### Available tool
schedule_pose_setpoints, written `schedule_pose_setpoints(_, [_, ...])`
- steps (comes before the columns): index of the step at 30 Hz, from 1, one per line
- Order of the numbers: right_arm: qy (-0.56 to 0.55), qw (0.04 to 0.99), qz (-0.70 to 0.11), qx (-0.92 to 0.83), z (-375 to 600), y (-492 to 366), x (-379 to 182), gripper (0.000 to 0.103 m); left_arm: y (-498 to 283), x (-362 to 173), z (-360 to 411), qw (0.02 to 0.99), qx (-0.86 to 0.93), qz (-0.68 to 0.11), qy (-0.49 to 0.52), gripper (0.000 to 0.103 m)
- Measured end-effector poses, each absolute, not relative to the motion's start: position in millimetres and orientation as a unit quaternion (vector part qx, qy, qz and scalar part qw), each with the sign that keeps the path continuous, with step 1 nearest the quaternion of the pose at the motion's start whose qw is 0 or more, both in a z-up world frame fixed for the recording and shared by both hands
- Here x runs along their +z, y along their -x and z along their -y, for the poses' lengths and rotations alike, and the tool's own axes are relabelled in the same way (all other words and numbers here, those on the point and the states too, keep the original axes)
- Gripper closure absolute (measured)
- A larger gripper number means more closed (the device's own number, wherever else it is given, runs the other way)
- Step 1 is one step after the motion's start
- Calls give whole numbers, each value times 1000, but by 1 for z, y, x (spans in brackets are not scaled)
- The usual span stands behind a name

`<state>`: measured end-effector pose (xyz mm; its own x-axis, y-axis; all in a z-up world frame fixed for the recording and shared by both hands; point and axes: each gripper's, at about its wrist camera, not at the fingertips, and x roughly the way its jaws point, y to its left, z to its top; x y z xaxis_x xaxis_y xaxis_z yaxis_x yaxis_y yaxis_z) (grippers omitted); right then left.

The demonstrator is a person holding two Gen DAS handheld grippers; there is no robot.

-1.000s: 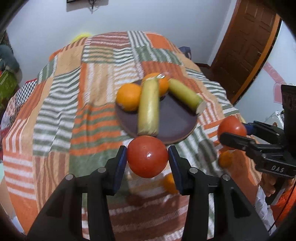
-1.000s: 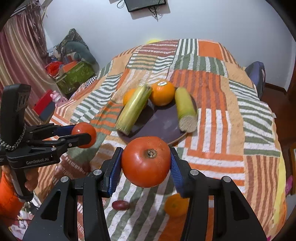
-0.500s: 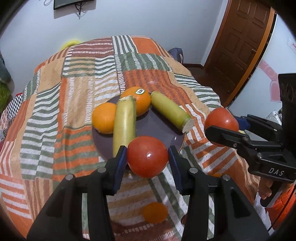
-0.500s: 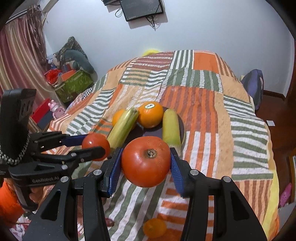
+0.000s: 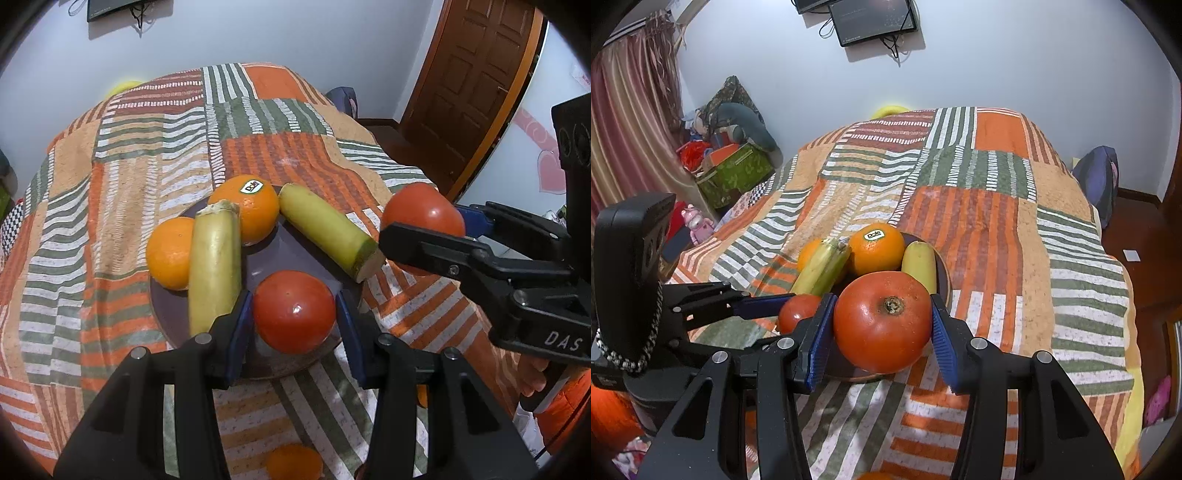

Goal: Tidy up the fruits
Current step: 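Lift both red tomatoes and carry them toward the purple plate, then lower both tomatoes onto the plate between the cobs and open both tools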

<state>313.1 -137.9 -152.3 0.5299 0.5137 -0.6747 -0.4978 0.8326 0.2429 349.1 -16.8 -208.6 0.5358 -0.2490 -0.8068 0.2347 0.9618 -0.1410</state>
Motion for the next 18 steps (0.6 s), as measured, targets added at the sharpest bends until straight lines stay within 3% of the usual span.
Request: schedule_pose_setpoints(18, [2, 870, -392, 299, 125, -336, -162, 57, -371, -229, 23, 871, -132, -473, 10, 58])
